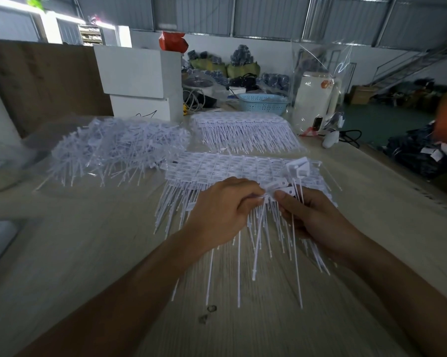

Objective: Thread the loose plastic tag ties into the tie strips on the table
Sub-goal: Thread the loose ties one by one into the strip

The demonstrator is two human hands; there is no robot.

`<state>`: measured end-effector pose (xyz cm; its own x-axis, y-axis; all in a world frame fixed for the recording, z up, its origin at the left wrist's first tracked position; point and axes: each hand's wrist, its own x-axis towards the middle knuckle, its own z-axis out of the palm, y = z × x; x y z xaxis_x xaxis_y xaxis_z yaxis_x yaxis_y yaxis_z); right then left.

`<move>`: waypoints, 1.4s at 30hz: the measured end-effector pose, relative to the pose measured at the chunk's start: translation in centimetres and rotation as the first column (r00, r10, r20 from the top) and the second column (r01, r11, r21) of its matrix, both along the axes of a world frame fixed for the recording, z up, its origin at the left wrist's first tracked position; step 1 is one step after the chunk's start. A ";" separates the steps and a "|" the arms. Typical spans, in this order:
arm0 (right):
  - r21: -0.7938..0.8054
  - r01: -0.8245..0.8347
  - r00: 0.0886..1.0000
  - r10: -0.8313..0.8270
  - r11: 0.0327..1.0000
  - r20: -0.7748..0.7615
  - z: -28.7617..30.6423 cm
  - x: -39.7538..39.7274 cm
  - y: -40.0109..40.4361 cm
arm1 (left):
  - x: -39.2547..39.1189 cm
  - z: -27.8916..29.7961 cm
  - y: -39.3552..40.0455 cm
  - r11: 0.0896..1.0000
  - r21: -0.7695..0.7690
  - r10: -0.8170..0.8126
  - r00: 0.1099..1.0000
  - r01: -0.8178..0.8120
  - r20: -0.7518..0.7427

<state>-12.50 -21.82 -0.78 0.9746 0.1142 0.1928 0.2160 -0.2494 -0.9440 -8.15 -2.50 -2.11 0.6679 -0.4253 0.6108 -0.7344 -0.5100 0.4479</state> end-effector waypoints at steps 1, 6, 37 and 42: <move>-0.002 -0.005 1.000 0.005 1.000 0.007 0.0 0.1 0.0 | -0.1 0.1 -0.1 1.000 -0.004 0.006 1.000 -0.006 -0.013; -0.242 0.050 0.976 0.004 0.969 0.216 -0.3 0.3 -0.1 | 0.1 0.1 -0.2 0.997 -0.072 -0.036 0.977 0.021 -0.208; -0.145 0.054 0.994 -0.039 0.988 0.104 -0.5 1.0 0.1 | 0.3 -0.2 -0.3 0.999 -0.043 0.019 1.000 -0.018 0.020; -0.201 0.115 0.975 -0.071 0.973 0.211 -0.9 1.3 0.1 | 0.2 -0.1 -0.4 0.999 -0.049 0.014 0.999 -0.012 0.039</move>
<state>-11.16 -21.73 -1.63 0.9265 0.0842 0.3667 0.3619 -0.4661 -0.8073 -7.91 -2.90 -2.16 0.6483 -0.3861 0.6563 -0.7453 -0.4980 0.4432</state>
